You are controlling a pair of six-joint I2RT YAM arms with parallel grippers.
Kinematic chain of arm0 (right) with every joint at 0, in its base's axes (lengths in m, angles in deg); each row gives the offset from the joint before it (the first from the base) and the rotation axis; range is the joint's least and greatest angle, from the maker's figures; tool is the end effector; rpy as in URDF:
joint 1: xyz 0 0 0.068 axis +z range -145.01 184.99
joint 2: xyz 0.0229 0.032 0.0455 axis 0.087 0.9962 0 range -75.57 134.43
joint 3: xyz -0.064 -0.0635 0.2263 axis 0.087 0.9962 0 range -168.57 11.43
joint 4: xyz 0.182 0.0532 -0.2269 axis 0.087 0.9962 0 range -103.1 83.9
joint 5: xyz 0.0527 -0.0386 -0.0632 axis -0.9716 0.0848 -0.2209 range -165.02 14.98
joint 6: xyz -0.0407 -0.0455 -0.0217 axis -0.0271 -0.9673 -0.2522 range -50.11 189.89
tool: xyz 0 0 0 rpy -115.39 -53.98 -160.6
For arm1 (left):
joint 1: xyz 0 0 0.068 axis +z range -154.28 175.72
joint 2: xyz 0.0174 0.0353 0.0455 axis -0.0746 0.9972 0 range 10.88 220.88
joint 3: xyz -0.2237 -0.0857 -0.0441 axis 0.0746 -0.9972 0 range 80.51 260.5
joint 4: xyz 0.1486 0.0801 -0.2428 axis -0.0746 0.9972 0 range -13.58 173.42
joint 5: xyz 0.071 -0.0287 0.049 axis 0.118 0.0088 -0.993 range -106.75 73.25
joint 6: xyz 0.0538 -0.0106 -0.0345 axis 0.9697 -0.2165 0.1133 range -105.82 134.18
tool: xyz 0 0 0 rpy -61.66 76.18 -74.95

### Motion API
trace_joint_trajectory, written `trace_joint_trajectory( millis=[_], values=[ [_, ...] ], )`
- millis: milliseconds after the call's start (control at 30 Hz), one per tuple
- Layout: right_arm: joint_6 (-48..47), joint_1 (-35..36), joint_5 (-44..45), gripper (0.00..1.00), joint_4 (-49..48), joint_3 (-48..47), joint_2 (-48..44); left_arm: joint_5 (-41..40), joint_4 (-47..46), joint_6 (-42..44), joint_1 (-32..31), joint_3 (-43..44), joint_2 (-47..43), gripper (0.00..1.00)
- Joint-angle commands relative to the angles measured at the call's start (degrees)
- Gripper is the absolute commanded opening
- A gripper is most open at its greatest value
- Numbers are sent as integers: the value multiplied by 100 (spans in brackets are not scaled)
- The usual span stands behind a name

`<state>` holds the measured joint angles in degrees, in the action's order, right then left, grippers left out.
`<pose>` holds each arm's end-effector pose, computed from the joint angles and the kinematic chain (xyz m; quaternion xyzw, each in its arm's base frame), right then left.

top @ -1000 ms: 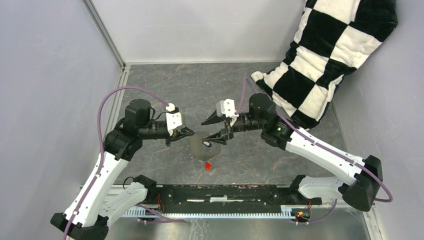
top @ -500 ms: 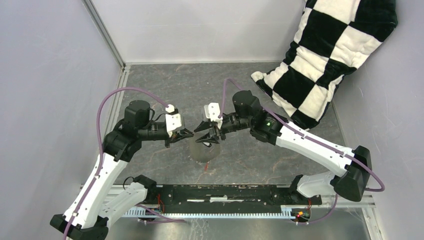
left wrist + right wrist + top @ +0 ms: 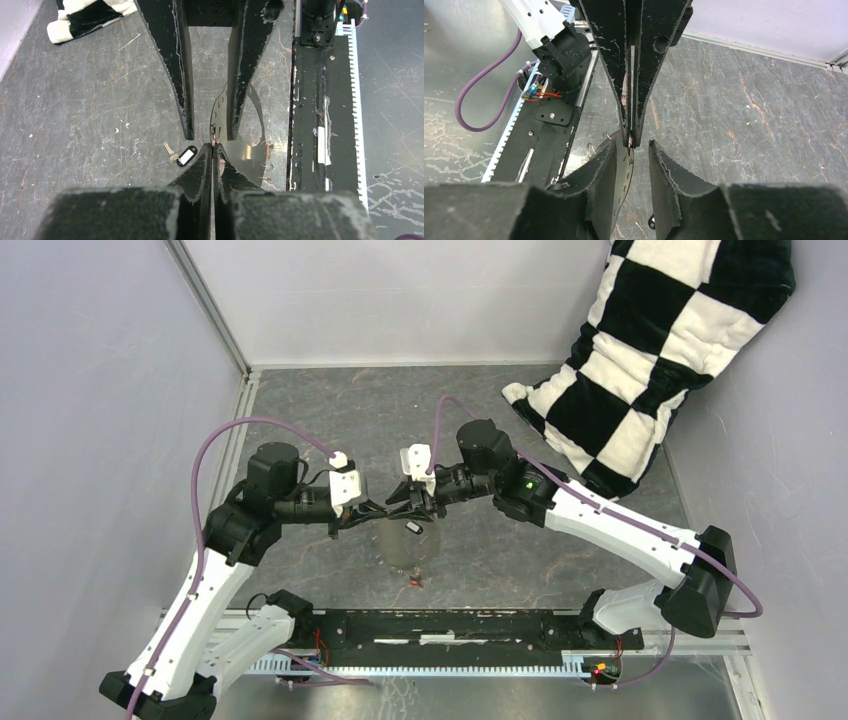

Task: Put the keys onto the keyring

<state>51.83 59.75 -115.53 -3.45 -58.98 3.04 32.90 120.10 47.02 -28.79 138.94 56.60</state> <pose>0.1854 0.3194 0.3274 -0.6142 0.4892 0.4395 0.4363 0.1747 -0.1220 0.3463 0.5605 0.5936 -0.3320 0.4725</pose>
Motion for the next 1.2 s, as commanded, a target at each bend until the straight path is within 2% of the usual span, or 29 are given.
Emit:
trace_joint_trajectory(
  millis=[0, 267, 400, 467, 600, 667, 733, 900, 1033, 1167],
  values=[
    [22, 48, -30, 34, -159, -328, 32, 190, -90, 145, 8, 116, -50, 2],
    [163, 60, 43, 18, -376, -196, 34, 206, -88, 180, 8, 98, -45, 2],
    [241, 69, 141, 1, -546, -47, 7, 247, -78, 183, 5, 106, -48, 2],
    [272, 73, 276, 0, -632, 24, -26, 311, -81, 153, 7, 120, -65, 6],
    [304, 61, 504, 0, -842, 202, -217, 404, 48, 214, 6, 169, -175, 47],
    [358, 30, 516, 0, -921, 321, -371, 383, 331, 439, 6, 259, -219, 56],
    [457, 2, 520, 0, -1279, 513, -565, 338, 618, 596, 5, 404, -242, 60],
    [739, -73, 351, 0, -1706, 812, -812, 154, 894, 705, 8, 387, -285, 60],
    [1077, -97, -6, 0, -2058, 898, -800, -281, 392, 577, 8, -57, -350, 61],
    [1600, -99, -463, 1, -2523, 967, -731, -200, -99, 427, 10, -230, -364, 61]
  ],
)
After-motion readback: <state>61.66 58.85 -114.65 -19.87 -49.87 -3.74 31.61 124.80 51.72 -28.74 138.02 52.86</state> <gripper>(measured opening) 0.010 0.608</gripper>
